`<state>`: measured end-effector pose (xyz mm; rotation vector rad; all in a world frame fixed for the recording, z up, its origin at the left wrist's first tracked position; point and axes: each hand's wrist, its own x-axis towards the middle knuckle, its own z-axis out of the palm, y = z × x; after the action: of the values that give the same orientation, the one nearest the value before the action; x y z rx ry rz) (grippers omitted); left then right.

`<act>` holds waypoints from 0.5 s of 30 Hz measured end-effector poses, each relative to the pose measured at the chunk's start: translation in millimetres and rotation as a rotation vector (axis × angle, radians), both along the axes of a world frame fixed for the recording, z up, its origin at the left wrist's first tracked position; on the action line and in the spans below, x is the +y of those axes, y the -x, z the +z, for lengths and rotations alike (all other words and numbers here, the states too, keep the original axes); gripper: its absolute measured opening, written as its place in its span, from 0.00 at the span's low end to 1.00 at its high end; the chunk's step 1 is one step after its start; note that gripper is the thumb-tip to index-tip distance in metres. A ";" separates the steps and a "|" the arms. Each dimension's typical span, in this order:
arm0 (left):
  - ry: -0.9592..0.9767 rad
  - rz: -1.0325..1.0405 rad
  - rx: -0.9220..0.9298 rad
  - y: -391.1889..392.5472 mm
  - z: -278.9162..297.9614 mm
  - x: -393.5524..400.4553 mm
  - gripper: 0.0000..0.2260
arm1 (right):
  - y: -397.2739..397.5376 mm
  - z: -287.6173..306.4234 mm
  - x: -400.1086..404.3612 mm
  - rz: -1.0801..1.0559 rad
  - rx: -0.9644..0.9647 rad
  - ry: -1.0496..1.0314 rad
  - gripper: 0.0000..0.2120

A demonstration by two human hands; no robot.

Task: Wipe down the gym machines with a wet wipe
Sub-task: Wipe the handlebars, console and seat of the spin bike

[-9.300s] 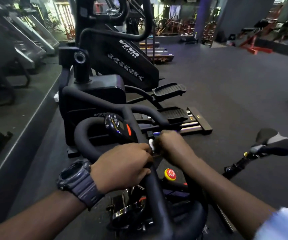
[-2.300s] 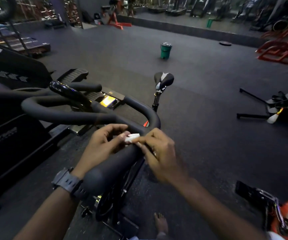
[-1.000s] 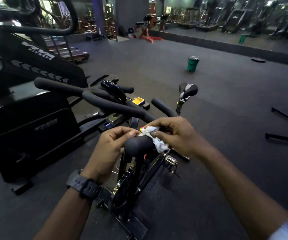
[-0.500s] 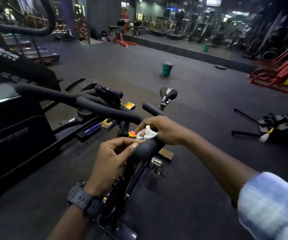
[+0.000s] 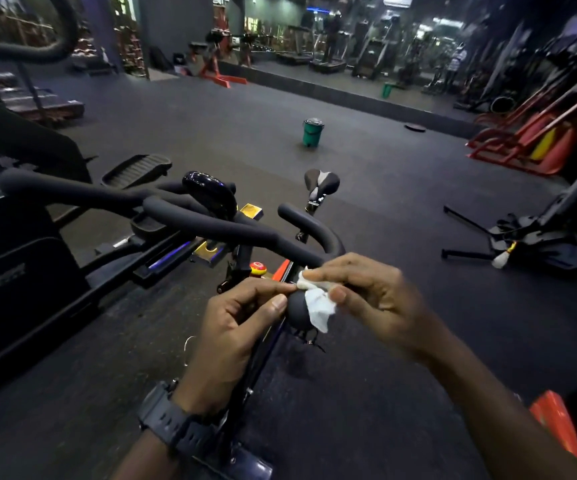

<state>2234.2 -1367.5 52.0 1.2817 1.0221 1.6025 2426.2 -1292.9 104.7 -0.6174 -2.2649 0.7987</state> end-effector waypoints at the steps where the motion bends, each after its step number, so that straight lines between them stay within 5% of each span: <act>1: -0.011 -0.006 0.014 0.7 -0.4 1.6 0.11 | 0.0 -3.6 -5.1 -0.025 0.025 -0.007 0.16; 6: -0.032 -0.018 0.040 -0.8 -3.5 7.5 0.13 | 2.1 -26.0 -31.7 -0.229 0.224 -0.231 0.11; 12: -0.029 -0.032 -0.078 -3.9 -9.0 9.0 0.14 | 20.5 -75.0 -15.7 -0.695 0.356 0.036 0.11; 15: -0.028 -0.032 -0.096 -4.7 -13.3 10.2 0.15 | 27.6 -69.9 -50.9 -0.687 0.420 -0.024 0.09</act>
<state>2239.0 -1357.3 38.7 1.2209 0.9186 1.6428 2398.6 -1343.9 34.8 -1.0268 -1.5267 0.4900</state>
